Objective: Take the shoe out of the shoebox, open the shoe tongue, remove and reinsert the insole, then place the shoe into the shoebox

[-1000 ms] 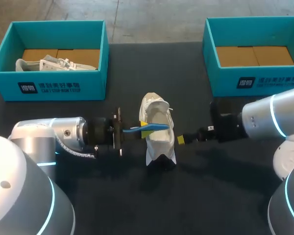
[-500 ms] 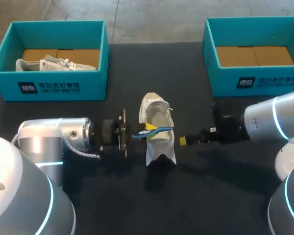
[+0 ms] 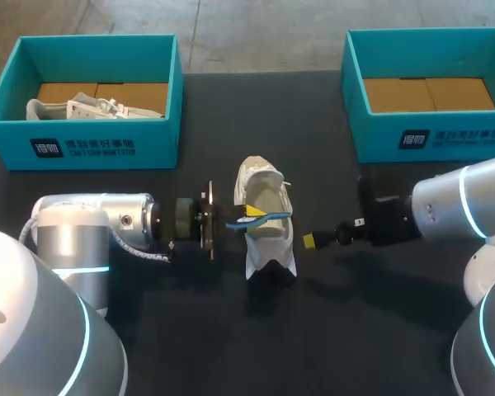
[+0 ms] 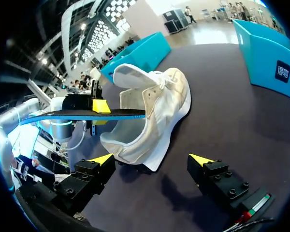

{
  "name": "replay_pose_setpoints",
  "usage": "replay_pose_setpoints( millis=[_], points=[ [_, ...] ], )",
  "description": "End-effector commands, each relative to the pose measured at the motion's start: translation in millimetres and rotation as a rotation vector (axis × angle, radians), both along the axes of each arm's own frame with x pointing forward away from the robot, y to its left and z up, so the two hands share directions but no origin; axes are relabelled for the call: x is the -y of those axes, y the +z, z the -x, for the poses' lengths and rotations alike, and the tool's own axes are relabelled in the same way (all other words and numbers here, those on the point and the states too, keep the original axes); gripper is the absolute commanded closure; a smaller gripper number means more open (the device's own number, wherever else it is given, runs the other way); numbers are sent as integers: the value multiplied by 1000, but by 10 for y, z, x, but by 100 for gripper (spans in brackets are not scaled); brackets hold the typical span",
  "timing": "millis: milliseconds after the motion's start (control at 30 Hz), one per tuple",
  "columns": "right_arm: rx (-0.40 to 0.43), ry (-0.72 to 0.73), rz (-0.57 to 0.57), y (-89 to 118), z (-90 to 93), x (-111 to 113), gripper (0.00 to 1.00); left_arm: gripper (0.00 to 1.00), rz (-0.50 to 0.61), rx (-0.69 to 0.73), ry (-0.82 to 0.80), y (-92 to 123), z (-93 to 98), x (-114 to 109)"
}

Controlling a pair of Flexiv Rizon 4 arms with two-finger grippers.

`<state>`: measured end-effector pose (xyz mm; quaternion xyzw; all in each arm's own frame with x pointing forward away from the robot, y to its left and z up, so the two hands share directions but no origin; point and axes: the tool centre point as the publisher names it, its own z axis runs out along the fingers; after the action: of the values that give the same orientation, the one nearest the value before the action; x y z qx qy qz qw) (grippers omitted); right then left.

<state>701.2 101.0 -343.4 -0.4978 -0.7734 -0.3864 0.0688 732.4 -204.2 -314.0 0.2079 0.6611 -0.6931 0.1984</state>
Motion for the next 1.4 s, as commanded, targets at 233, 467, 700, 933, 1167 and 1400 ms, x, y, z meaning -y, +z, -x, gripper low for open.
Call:
replay_pose_setpoints(
  millis=[233,467,700,933,1167,1400],
  points=[
    [1,35,37,30,-72,-91,0,100,-14,2,-3,-118,-63,49],
    [-2,32,41,37,-59,-80,0,100,-29,10,12,-165,-98,34],
    [-3,24,42,39,-46,-70,0,100,-40,4,21,-206,-126,15],
    [-11,14,41,7,-16,-69,0,100,-51,0,28,-253,-172,20],
    [-16,7,41,-3,1,-60,0,100,-62,-6,34,-274,-202,25],
    [-18,4,40,-12,5,-53,0,63,-54,-5,43,-204,-187,25]
  ],
)
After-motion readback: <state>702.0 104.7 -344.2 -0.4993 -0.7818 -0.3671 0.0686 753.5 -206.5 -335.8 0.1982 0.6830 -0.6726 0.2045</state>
